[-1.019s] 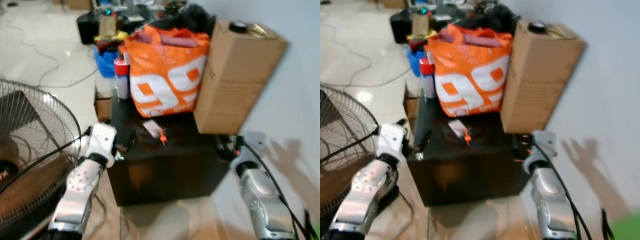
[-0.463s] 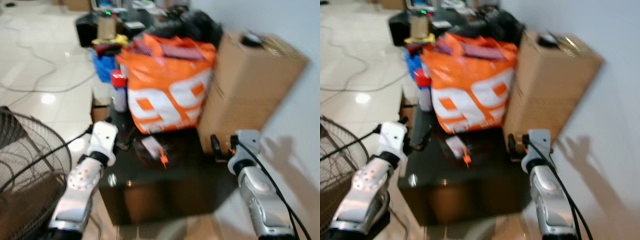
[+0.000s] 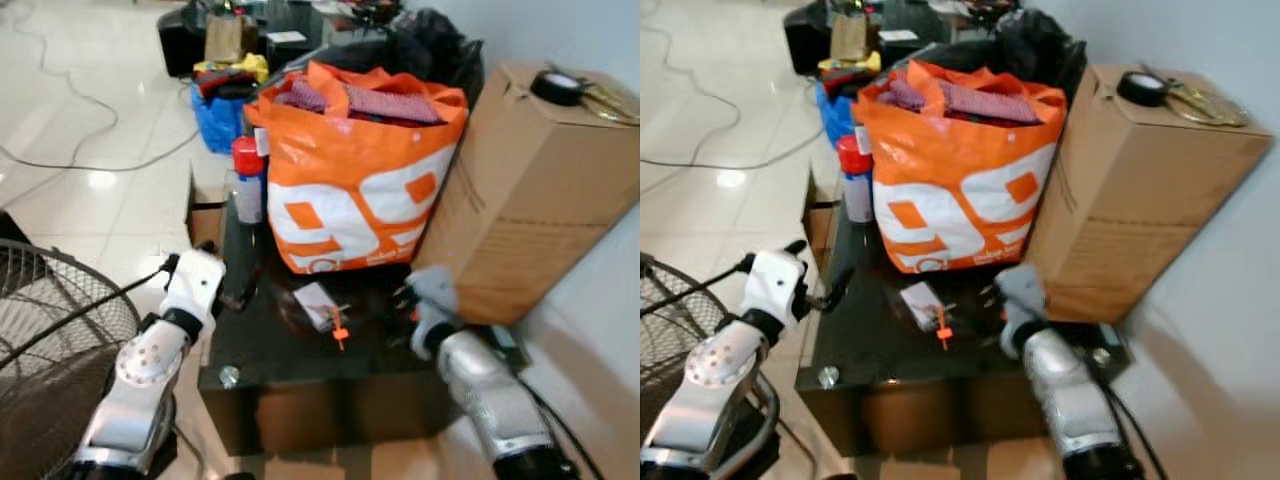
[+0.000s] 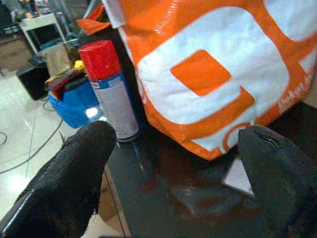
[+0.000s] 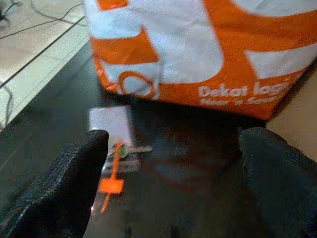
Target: Hang keys on a hook
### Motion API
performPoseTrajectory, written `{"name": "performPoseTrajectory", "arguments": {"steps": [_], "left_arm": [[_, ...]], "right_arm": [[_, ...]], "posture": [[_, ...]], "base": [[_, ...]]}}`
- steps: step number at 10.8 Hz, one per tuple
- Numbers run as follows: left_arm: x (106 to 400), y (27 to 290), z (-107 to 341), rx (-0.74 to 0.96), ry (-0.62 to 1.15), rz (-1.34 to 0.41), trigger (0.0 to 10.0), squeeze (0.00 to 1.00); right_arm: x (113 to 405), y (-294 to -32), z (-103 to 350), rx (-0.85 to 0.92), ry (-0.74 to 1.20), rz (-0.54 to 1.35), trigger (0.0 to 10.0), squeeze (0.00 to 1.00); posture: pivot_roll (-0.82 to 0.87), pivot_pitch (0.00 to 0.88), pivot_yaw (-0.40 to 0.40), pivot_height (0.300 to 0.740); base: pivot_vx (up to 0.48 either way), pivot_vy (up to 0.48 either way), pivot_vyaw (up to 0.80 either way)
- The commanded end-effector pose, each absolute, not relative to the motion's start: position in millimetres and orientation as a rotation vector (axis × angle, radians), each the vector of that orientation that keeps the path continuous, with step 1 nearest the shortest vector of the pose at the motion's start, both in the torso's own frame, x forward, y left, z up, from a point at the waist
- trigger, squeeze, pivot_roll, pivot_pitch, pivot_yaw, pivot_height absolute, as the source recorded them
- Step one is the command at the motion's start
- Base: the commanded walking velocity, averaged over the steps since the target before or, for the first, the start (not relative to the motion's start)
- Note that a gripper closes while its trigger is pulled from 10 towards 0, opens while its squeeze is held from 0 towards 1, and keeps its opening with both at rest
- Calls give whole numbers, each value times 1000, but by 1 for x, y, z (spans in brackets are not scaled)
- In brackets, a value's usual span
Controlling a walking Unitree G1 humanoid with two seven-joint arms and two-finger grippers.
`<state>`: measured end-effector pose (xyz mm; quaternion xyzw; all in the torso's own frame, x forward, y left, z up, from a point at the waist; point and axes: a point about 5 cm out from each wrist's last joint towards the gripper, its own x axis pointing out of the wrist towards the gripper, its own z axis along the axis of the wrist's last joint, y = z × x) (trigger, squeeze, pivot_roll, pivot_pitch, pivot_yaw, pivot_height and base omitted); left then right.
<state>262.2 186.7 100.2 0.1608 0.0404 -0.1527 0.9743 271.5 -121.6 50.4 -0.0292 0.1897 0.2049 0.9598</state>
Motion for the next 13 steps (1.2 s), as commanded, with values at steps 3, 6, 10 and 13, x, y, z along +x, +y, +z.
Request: {"name": "performPoseTrajectory", "arguments": {"steps": [3, 6, 10, 13], "left_arm": [[246, 192, 97, 384, 105, -432, 10000, 290], [224, 212, 101, 446, 194, -547, 10000, 290], [209, 220, 112, 470, 236, -623, 10000, 286], [204, 218, 115, 469, 253, -645, 10000, 290]], "right_arm": [[272, -89, 37, 20, 437, 546, 10000, 1000], [272, -61, 14, 45, 524, 537, 10000, 1000], [285, -44, 12, 165, 525, 408, 10000, 27], [293, -33, 20, 231, 458, 398, 10000, 0]], "posture": [[102, 134, -110, 740], [176, 229, -128, 740], [225, 297, -123, 740], [223, 310, -119, 740]], "base": [[0, 0, 0], [0, 0, 0], [0, 0, 0], [0, 0, 0]]}}
